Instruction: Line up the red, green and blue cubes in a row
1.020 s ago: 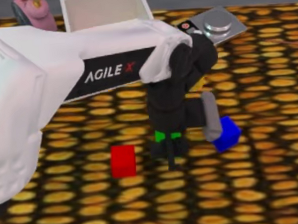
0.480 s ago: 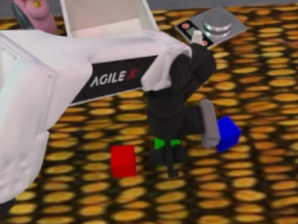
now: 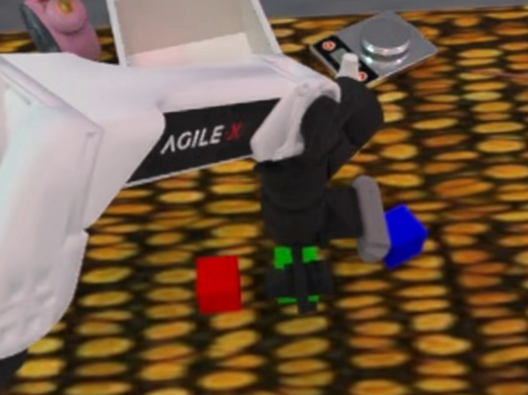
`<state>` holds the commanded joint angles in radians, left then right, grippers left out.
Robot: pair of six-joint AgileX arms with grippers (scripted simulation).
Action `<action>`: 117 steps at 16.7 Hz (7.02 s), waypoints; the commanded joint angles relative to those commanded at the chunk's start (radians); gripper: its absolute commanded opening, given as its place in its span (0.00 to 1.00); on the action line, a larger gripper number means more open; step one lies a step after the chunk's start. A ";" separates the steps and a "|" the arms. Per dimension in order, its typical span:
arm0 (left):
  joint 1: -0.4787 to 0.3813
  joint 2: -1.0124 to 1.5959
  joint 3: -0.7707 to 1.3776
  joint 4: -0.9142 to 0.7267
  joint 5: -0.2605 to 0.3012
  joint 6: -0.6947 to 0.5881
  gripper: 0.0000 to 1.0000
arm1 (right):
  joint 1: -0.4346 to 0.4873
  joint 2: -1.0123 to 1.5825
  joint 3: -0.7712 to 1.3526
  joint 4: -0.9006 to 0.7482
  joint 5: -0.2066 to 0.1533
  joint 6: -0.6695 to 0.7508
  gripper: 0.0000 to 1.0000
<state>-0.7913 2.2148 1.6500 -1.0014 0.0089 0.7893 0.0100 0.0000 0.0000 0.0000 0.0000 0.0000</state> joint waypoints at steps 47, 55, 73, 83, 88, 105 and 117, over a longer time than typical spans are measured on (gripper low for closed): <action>0.703 -1.851 -1.364 0.754 -0.019 -0.647 1.00 | 0.411 1.753 1.364 -0.983 0.000 0.028 1.00; 0.811 -2.215 -1.650 1.001 -0.009 -0.789 1.00 | 0.489 2.063 1.642 -1.150 0.002 0.033 1.00; 0.811 -2.215 -1.650 1.001 -0.009 -0.789 1.00 | 0.490 2.161 1.462 -0.872 0.003 0.036 1.00; 0.811 -2.215 -1.650 1.001 -0.009 -0.789 1.00 | 0.490 2.161 1.462 -0.872 0.003 0.036 0.25; 0.811 -2.215 -1.650 1.001 -0.009 -0.789 1.00 | 0.490 2.161 1.462 -0.872 0.003 0.036 0.00; 0.811 -2.215 -1.650 1.001 -0.009 -0.789 1.00 | 0.497 2.064 1.620 -1.118 0.002 0.034 0.00; 0.811 -2.215 -1.650 1.001 -0.009 -0.789 1.00 | 0.560 2.007 1.571 -1.143 0.004 0.415 0.00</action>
<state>0.0200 0.0000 0.0000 0.0000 0.0000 0.0000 0.5703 2.0069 1.5706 -1.1427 0.0040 0.4148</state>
